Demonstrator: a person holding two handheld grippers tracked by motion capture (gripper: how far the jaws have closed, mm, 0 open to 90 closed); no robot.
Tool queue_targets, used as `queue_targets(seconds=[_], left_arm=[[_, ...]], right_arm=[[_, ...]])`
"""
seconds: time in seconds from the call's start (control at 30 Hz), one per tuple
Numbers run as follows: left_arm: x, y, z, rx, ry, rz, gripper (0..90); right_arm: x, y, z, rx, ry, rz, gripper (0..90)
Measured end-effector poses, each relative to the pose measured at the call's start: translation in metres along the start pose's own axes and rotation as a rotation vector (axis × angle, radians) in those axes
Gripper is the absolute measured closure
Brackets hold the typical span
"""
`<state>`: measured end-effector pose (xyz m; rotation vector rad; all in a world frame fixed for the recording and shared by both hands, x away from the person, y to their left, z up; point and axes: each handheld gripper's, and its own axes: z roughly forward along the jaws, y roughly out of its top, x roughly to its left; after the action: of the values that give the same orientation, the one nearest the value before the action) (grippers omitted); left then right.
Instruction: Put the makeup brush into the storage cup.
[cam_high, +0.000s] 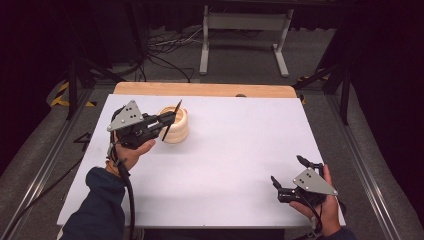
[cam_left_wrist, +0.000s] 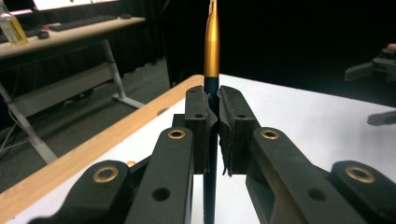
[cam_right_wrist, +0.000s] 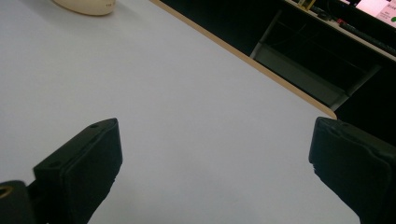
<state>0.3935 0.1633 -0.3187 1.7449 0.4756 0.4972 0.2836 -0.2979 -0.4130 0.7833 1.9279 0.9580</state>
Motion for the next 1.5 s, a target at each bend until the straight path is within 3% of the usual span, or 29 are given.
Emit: queue_targets(seconds=[0.23,0.4,0.63,0.93,1.17,1.5], left_arm=[[0.007,0.001,0.004,-0.013,0.015,-0.006,82.4],[0.013,0.002,0.004,-0.050,-0.014,-0.006,82.4],[0.022,0.003,0.006,-0.085,0.007,-0.022,82.4],[0.028,0.003,0.012,-0.118,0.062,-0.004,82.4],[0.037,-0.002,0.021,-0.151,0.071,-0.016,82.4],[0.048,-0.008,0.030,-0.160,0.080,-0.023,82.3]], right_arm=[[0.001,0.000,0.001,0.001,0.001,-0.003,3.4],[0.001,0.000,0.001,0.002,0.001,-0.003,3.4],[0.000,0.000,0.000,0.001,0.000,-0.001,3.4],[0.001,0.000,0.001,0.006,0.001,-0.005,3.4],[0.001,0.000,0.001,0.010,0.001,-0.006,3.4],[0.001,0.001,0.000,0.002,0.009,0.005,3.4]])
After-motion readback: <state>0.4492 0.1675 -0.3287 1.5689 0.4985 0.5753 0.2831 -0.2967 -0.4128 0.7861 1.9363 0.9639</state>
